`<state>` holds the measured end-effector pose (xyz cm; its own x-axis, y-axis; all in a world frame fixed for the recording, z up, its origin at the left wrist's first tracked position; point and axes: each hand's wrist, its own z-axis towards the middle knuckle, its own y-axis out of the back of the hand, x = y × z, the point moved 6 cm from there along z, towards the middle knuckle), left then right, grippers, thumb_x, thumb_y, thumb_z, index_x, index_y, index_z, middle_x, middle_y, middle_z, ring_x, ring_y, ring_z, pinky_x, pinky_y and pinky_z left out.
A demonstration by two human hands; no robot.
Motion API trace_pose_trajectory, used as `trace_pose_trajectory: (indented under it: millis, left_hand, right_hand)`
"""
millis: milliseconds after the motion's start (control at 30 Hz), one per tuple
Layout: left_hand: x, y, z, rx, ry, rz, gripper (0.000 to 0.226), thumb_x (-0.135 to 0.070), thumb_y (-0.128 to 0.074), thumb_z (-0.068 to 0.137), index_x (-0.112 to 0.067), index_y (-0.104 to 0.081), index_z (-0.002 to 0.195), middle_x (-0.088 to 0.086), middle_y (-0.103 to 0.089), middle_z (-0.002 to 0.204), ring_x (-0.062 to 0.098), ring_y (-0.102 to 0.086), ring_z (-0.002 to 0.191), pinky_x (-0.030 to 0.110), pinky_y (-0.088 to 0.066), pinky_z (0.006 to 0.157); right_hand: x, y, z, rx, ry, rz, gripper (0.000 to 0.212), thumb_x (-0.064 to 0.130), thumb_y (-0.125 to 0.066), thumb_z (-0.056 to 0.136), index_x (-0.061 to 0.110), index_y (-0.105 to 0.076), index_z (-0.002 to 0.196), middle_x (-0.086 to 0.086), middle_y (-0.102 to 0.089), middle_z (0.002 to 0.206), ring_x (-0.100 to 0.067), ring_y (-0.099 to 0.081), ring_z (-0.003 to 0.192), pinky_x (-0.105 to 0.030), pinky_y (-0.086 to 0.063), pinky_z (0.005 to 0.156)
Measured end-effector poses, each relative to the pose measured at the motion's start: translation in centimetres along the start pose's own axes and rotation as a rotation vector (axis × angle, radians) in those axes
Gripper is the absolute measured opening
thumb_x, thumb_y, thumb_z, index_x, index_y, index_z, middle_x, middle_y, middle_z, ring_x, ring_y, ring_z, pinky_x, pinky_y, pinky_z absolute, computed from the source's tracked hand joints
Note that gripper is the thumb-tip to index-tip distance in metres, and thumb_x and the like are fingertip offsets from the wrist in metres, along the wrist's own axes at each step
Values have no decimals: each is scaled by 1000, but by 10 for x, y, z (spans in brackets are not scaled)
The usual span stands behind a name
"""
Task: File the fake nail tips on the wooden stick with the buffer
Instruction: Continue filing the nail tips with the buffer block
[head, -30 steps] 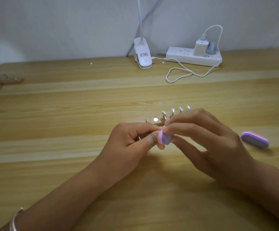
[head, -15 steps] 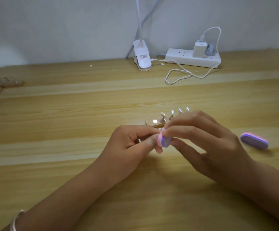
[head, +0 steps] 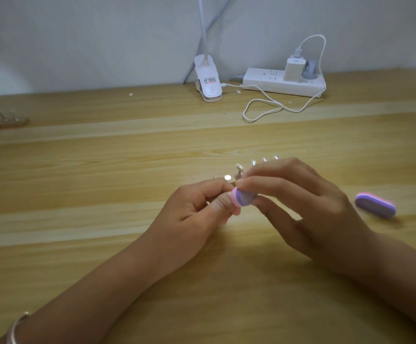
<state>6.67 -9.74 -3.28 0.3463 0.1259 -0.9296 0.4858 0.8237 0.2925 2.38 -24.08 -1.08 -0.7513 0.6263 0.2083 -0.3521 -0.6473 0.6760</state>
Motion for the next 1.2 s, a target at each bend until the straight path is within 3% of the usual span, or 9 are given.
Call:
trace_pose_trajectory:
  millis: [100,233,333,433,767,900,1000,1100,1200]
  left_hand:
    - [-2,-1,0,11,-15,3,26,-19,-48,95,-12,-60,74,12,-46,64,29,-42,62,32,-34,57]
    - [-7,1,0,2,-59,-29,30,-12,-48,95,-24,-57,69,2,-44,61,8,-40,59,15,-34,58]
    - [-6,1,1,9,-62,-52,27,-7,-46,95,-6,-59,71,1,-46,61,4,-41,57,10,-34,59]
    - [-5,1,0,14,-50,-70,27,-7,-44,96,-1,-58,74,2,-46,61,4,-41,58,11,-35,60]
    - [-5,0,1,34,-29,-101,29,-7,-44,96,-6,-57,71,0,-45,61,4,-40,57,11,-34,59]
    - [-4,1,2,29,-31,-112,29,-10,-45,96,1,-57,72,0,-45,60,5,-39,56,12,-34,58]
    - [-4,1,2,23,-45,-99,27,-10,-45,95,-5,-60,73,-6,-46,59,4,-39,55,12,-34,58]
    - [-7,0,1,24,-78,-71,26,-11,-48,95,-23,-63,77,-17,-49,60,-1,-41,55,9,-33,56]
    - [-5,0,0,6,-71,-20,21,-14,-50,94,-13,-64,79,-16,-50,63,1,-41,56,14,-33,54]
  right_hand:
    - [-4,-1,0,1,-12,8,18,-8,-67,89,-3,-73,106,-13,-69,107,-29,-66,98,-38,-51,89]
    - [8,-4,0,-26,60,47,21,-10,-67,88,-3,-72,107,-14,-69,105,-27,-64,96,-36,-51,88]
    - [-3,2,1,-50,21,42,13,-5,-64,92,-4,-72,102,-14,-69,104,-27,-66,96,-37,-52,87]
    - [-3,2,1,-63,-14,74,12,-3,-62,94,-4,-72,101,-13,-68,104,-28,-66,96,-38,-52,87]
    - [6,-4,1,-41,34,61,17,-9,-67,88,-4,-72,103,-15,-68,103,-29,-65,93,-35,-50,88]
    - [0,-3,2,-12,31,73,18,-8,-66,89,-4,-72,105,-15,-68,105,-28,-65,96,-35,-51,89]
    - [-4,-1,3,-20,-14,75,19,-8,-65,90,-4,-71,107,-15,-68,107,-31,-66,98,-40,-52,87]
    - [5,-5,2,-8,44,102,19,-4,-59,96,-4,-71,110,-16,-68,107,-31,-65,98,-36,-50,89]
    - [-5,0,3,12,35,80,19,-6,-59,95,-4,-71,110,-16,-68,108,-31,-65,99,-34,-50,90]
